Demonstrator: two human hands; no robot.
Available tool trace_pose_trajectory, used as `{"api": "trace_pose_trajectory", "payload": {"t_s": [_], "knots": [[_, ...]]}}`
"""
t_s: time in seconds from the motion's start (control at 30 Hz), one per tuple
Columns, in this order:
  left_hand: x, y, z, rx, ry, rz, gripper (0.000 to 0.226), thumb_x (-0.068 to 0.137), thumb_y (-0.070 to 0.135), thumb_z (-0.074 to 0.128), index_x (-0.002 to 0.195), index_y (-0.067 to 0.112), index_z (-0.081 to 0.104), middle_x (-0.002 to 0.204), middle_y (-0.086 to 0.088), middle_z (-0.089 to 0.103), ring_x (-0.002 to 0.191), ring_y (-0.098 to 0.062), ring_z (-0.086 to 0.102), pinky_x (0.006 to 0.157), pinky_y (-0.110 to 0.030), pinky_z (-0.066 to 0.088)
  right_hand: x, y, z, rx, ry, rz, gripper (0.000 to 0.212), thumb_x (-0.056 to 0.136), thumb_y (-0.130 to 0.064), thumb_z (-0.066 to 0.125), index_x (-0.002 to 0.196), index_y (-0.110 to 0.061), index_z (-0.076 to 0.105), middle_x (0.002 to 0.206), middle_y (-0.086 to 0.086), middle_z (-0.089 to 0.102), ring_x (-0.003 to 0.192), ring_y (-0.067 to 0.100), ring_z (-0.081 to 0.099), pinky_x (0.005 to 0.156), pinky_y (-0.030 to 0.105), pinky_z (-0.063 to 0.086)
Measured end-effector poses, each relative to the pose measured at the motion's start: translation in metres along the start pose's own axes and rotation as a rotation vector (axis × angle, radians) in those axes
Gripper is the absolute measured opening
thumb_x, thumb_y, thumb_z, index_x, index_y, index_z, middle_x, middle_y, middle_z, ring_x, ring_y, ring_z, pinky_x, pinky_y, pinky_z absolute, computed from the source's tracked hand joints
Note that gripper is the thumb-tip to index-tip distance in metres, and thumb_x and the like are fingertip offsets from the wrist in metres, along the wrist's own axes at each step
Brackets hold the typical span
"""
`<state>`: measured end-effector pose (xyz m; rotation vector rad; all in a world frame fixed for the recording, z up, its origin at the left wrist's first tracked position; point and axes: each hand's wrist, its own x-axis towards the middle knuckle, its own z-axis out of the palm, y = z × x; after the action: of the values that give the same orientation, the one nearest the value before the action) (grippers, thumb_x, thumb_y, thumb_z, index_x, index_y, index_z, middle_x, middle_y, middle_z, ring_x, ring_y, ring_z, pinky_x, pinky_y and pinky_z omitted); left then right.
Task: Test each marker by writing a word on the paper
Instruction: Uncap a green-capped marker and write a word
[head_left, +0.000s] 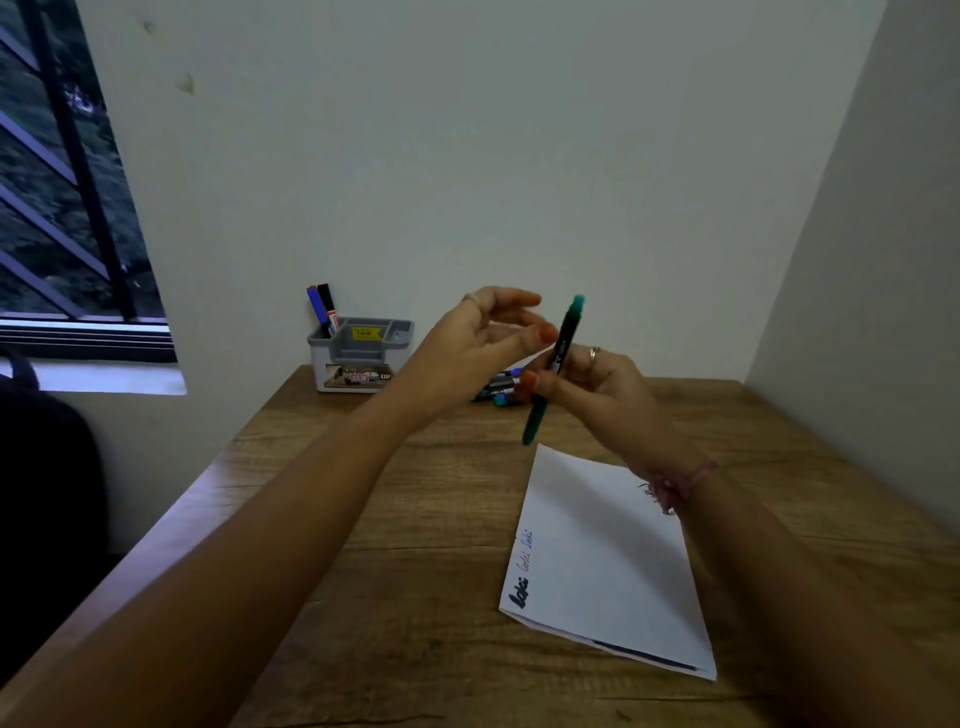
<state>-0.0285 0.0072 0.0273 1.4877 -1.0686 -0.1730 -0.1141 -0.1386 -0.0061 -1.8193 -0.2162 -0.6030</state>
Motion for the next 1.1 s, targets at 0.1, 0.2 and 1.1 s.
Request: {"api": "trace_pose_trajectory", "payload": {"t_s": [0.1,0.2,1.1], "knots": [[-0.023,-0.028,0.007,0.021,-0.196,-0.248,0.048,0.082,0.048,0.048,0.115,0.013,0.055,0.108,0.005,0.067,0.102,-0.006,0.063,0.090,-0.023,0.050,-0.008,0.008,0.000,0.162,0.115,0.019,0.028,0.082,-0.018,0.059,0.102,0.002,0.065,0.089,0.004,0.074,0.089,0.016,0.069,0.078,0.022,0.053],[-0.038,-0.047,0.026,-0.076,-0.280,-0.273,0.042,0.084,0.049,0.042,0.101,0.015,0.059,0.095,0.003,0.070,0.090,-0.011,0.067,0.088,-0.028,0.051,-0.016,0.018,0.010,0.158,0.061,0.086,0.025,0.087,-0.017,0.054,0.102,0.000,0.065,0.093,0.005,0.074,0.080,0.013,0.069,0.070,0.021,0.054],[-0.046,-0.096,0.000,0.345,-0.280,-0.236,0.061,0.063,0.075,0.057,0.119,0.054,0.047,0.107,0.002,0.063,0.097,-0.004,0.060,0.074,-0.018,0.045,-0.021,0.026,-0.018,0.368,0.204,0.327,0.020,0.065,-0.036,0.074,0.068,-0.018,0.065,0.062,-0.008,0.053,0.054,0.003,0.048,0.055,0.017,0.045]]}}
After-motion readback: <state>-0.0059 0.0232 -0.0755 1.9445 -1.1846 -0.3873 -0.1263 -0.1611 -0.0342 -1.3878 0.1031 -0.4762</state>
